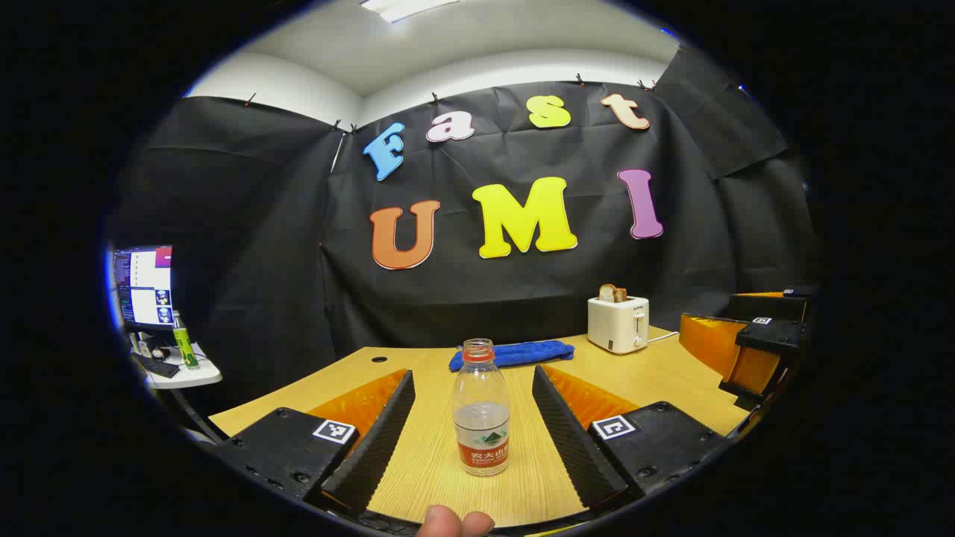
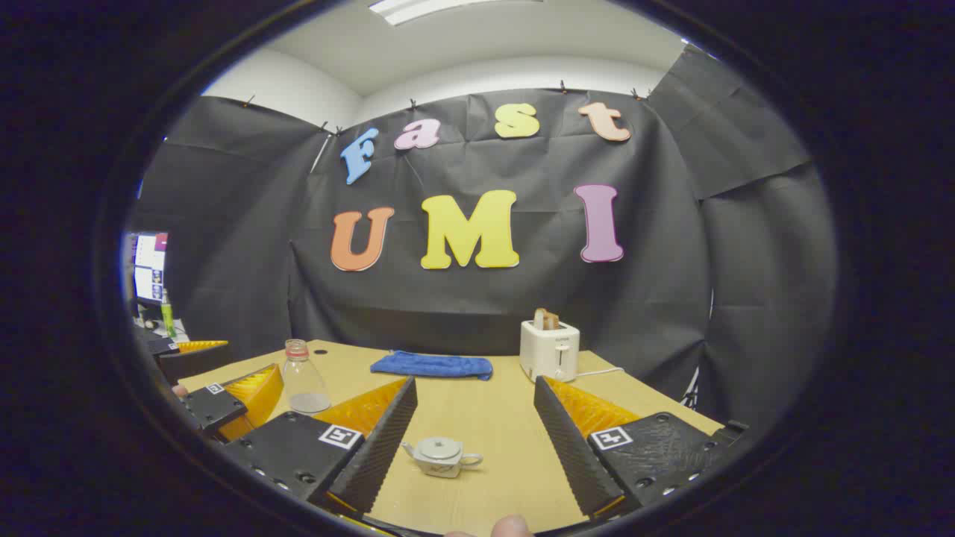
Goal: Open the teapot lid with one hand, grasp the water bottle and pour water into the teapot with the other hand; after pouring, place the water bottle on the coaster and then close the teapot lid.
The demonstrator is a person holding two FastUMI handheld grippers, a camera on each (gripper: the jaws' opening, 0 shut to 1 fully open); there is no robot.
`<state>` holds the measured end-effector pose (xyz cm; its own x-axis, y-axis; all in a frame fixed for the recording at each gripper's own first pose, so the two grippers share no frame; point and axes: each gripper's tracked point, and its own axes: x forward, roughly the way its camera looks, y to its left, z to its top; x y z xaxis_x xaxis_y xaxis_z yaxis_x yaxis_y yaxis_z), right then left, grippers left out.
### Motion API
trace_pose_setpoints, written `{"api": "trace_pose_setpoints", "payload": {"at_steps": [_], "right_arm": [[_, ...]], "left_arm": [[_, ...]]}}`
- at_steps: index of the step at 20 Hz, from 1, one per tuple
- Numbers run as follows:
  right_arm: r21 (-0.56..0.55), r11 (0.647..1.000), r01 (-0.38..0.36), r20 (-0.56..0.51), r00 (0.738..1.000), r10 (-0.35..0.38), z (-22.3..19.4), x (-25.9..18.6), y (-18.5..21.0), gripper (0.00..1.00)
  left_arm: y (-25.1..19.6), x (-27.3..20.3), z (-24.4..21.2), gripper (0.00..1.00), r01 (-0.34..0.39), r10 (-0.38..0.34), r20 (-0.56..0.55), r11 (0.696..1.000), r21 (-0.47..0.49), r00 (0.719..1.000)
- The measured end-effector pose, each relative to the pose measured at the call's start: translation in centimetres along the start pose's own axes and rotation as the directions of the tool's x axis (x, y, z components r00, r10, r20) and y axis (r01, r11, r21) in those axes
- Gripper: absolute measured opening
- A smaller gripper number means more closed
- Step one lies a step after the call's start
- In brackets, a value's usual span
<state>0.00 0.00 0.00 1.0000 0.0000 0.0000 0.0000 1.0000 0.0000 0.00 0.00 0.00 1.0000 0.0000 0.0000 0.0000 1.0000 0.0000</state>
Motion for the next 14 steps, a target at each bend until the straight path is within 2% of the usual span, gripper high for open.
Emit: {"api": "trace_pose_setpoints", "payload": {"at_steps": [8,14], "right_arm": [[-0.015,1.000,0.009,0.013,1.000,-0.009,0.10,0.03,-0.11,0.95],[-0.022,1.000,-0.001,0.013,1.000,0.001,0.01,0.10,0.12,0.97]], "left_arm": [[0.01,-0.01,-0.11,0.99,-0.006,0.005,-0.010,1.000,-0.019,1.000],[0.33,-0.09,0.09,0.99,-0.018,0.018,-0.010,1.000,-0.020,1.000]]}}
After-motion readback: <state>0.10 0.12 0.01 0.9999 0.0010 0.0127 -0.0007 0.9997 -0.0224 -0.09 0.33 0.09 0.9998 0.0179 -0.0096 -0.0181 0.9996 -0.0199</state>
